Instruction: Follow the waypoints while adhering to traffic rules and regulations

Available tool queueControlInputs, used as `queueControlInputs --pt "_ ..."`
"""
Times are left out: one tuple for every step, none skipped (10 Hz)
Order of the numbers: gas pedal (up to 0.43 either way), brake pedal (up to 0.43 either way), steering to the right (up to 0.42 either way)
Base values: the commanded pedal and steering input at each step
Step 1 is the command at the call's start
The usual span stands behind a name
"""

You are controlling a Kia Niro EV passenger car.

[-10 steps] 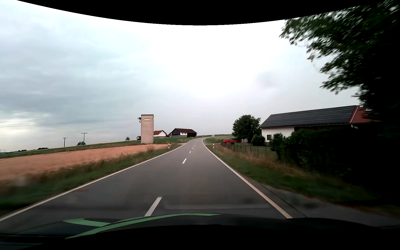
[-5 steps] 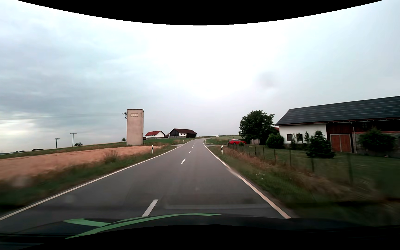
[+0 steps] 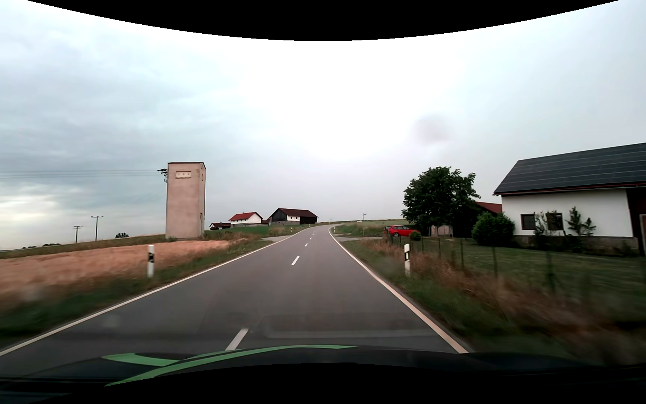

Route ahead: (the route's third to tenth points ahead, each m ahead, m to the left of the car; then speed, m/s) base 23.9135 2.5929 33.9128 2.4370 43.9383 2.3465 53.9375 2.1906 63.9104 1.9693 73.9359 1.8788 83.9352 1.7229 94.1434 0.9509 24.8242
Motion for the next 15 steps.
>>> queueControlInputs --pt "0.177 0.000 -0.001" --pt "0.177 0.000 -0.001" --pt "0.177 0.000 -0.001" --pt "0.177 0.000 -0.001" --pt "0.177 0.000 -0.001" --pt "0.177 0.000 -0.001" --pt "0.177 0.000 -0.001" --pt "0.177 0.000 -0.001" --pt "0.177 0.000 -0.001" --pt "0.177 0.000 -0.001" --pt "0.189 0.000 -0.001" --pt "0.189 0.000 -0.001" --pt "0.189 0.000 -0.001" --pt "0.189 0.000 -0.001" --pt "0.189 0.000 0.000"
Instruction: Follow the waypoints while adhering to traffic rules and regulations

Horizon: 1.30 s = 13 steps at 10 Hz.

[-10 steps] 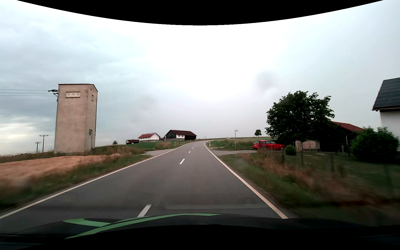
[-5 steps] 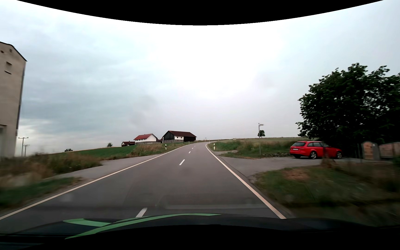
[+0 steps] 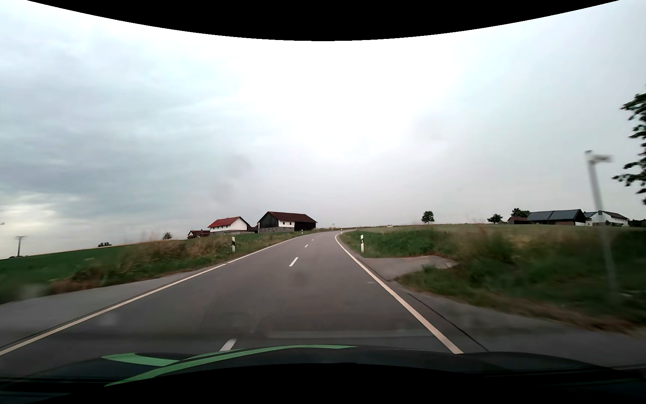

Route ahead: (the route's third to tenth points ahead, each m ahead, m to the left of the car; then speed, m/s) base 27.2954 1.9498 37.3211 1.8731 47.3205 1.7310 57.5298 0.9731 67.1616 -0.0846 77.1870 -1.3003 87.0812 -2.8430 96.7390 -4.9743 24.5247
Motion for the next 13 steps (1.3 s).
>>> queueControlInputs --pt "0.189 0.000 0.000" --pt "0.189 0.000 0.000" --pt "0.189 0.000 0.001" --pt "0.189 0.000 0.002" --pt "0.197 0.000 0.005" --pt "0.197 0.000 0.006" --pt "0.197 0.000 0.006" --pt "0.197 0.000 0.006" --pt "0.197 0.000 0.006" --pt "0.197 0.000 0.006" --pt "0.209 0.000 0.007" --pt "0.209 0.000 0.008" --pt "0.209 0.000 0.010"
